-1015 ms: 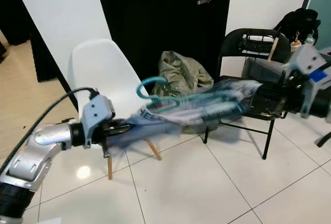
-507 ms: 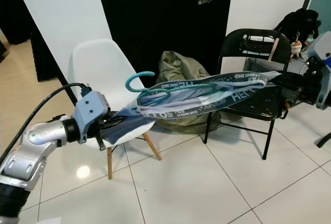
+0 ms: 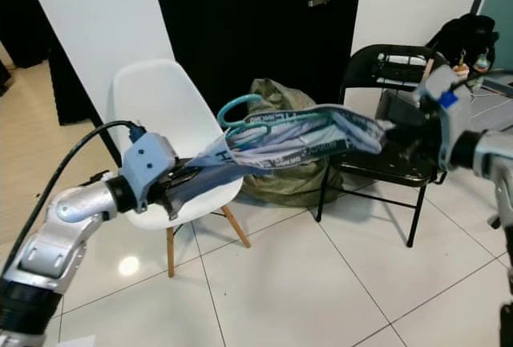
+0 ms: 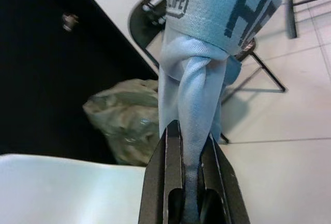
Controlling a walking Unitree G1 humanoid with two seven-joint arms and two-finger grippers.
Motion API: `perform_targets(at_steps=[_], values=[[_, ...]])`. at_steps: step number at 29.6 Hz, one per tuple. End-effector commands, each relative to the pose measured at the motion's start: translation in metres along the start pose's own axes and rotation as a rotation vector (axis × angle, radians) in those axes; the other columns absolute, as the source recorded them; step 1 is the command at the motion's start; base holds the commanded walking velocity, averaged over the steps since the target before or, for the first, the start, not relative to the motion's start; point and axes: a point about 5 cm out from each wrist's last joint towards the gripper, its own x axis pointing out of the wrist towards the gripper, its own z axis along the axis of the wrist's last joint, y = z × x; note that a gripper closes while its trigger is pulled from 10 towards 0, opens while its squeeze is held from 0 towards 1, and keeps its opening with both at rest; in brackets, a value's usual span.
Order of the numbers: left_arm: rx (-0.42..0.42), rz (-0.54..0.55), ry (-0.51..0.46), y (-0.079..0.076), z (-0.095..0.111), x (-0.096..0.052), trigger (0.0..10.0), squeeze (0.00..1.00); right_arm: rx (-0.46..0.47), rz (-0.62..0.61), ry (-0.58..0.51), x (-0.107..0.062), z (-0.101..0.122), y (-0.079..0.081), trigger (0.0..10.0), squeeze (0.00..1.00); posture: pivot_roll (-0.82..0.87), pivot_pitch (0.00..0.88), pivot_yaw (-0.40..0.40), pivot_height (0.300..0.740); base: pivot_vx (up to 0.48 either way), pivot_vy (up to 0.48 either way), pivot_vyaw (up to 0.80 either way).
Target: Hang hanger
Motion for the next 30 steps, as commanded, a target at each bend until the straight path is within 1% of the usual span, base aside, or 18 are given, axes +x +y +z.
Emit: perform_targets(at_steps=[1, 2, 3, 5, 6, 8, 9, 12, 13, 14, 15, 17, 24, 25, 26, 27, 28, 30], values=[[0.012, 0.041, 0.009, 0.000, -0.003, 0.002, 0.0, 0.00, 0.037, -0.028, -0.105, 0.000, 0.012, -0.005, 10.0, 0.00, -0.04, 0.000, 0.016, 0.740, 0.000, 0.000, 0.00], [0.012, 0.041, 0.009, 0.000, -0.003, 0.002, 0.0, 0.00, 0.037, -0.028, -0.105, 0.000, 0.012, -0.005, 10.0, 0.00, -0.04, 0.000, 0.016, 0.740, 0.000, 0.000, 0.00], [0.020, 0.054, 0.009, -0.002, -0.004, 0.004, 0.0, 0.00, 0.056, -0.029, -0.176, 0.000, 0.021, -0.006, 10.0, 0.00, -0.05, 0.000, 0.016, 0.740, 0.000, 0.000, 0.00], [0.020, 0.054, 0.009, -0.002, -0.004, 0.004, 0.0, 0.00, 0.056, -0.029, -0.176, 0.000, 0.021, -0.006, 10.0, 0.00, -0.05, 0.000, 0.016, 0.740, 0.000, 0.000, 0.00], [0.026, 0.078, 0.006, -0.005, -0.004, 0.007, 0.0, 0.00, 0.069, -0.020, -0.249, 0.000, 0.030, -0.007, 10.0, 0.96, -0.05, 0.000, 0.013, 0.740, 0.000, 0.000, 0.00], [0.042, 0.124, -0.002, -0.004, -0.003, 0.009, 0.0, 0.00, 0.063, 0.004, -0.292, 0.000, 0.035, -0.004, 10.0, 1.00, -0.05, 0.000, 0.012, 0.740, 0.000, 0.000, 0.00], [0.042, 0.124, -0.002, -0.004, -0.003, 0.009, 0.0, 0.00, 0.063, 0.004, -0.292, 0.000, 0.035, -0.004, 10.0, 1.00, -0.05, 0.000, 0.012, 0.740, 0.000, 0.000, 0.00], [0.070, 0.220, -0.024, 0.003, 0.001, 0.012, 0.0, 0.00, 0.040, 0.042, -0.309, -0.001, 0.034, 0.003, 10.0, 1.00, -0.05, 0.000, 0.011, 0.740, 0.000, 0.000, 0.00], [0.091, 0.270, -0.032, 0.010, 0.004, 0.012, 0.4, 0.00, 0.037, 0.050, -0.303, -0.001, 0.030, 0.005, 10.0, 1.00, -0.05, 0.000, 0.011, 0.740, 0.000, 0.000, 0.00], [0.091, 0.270, -0.032, 0.010, 0.004, 0.012, 0.4, 0.00, 0.037, 0.050, -0.303, -0.001, 0.030, 0.005, 10.0, 1.00, -0.05, 0.000, 0.011, 0.740, 0.000, 0.000, 0.00], [0.116, 0.322, -0.049, 0.019, 0.009, 0.011, 0.0, 0.00, 0.054, 0.035, -0.303, -0.001, 0.025, 0.006, 10.0, 1.00, -0.05, 0.000, 0.011, 0.740, 0.000, 0.000, 0.00], [0.151, 0.383, -0.075, 0.029, 0.016, 0.011, 0.0, 0.00, 0.079, 0.005, -0.316, -0.002, 0.019, 0.006, 10.0, 1.00, -0.04, 0.000, 0.011, 0.740, 0.000, 0.000, 0.00], [0.168, 0.418, -0.128, 0.034, 0.025, 0.011, 0.0, 0.00, 0.145, -0.066, -0.379, -0.006, 0.013, 0.004, 10.0, 1.00, -0.04, 0.000, 0.013, 0.740, 0.000, 0.000, 0.00], [0.154, 0.435, -0.158, 0.035, 0.029, 0.012, 0.0, 0.00, 0.218, -0.124, -0.423, -0.004, 0.006, 0.005, 10.0, 0.47, -0.04, 0.000, 0.017, 0.740, 0.000, 0.000, 0.00], [0.129, 0.442, -0.189, 0.034, 0.032, 0.013, 0.0, 0.00, 0.291, -0.179, -0.469, -0.001, 0.000, 0.008, 10.0, 0.16, -0.04, 0.000, 0.020, 0.740, 0.000, 0.000, 0.00], [0.129, 0.442, -0.189, 0.034, 0.032, 0.013, 0.0, 0.00, 0.291, -0.179, -0.469, -0.001, 0.000, 0.008, 10.0, 0.16, -0.04, 0.000, 0.020, 0.740, 0.000, 0.000, 0.00], [0.101, 0.445, -0.215, 0.033, 0.034, 0.014, 0.0, 0.00, 0.359, -0.223, -0.519, 0.002, -0.005, 0.013, 10.0, 0.00, -0.04, 0.000, 0.021, 0.740, 0.000, 0.000, 0.00], [0.051, 0.423, -0.249, 0.027, 0.035, 0.018, 0.0, 0.00, 0.456, -0.221, -0.629, 0.011, -0.003, 0.028, 10.0, 0.00, -0.04, 0.000, 0.030, 0.740, 0.000, 0.000, 0.00]])
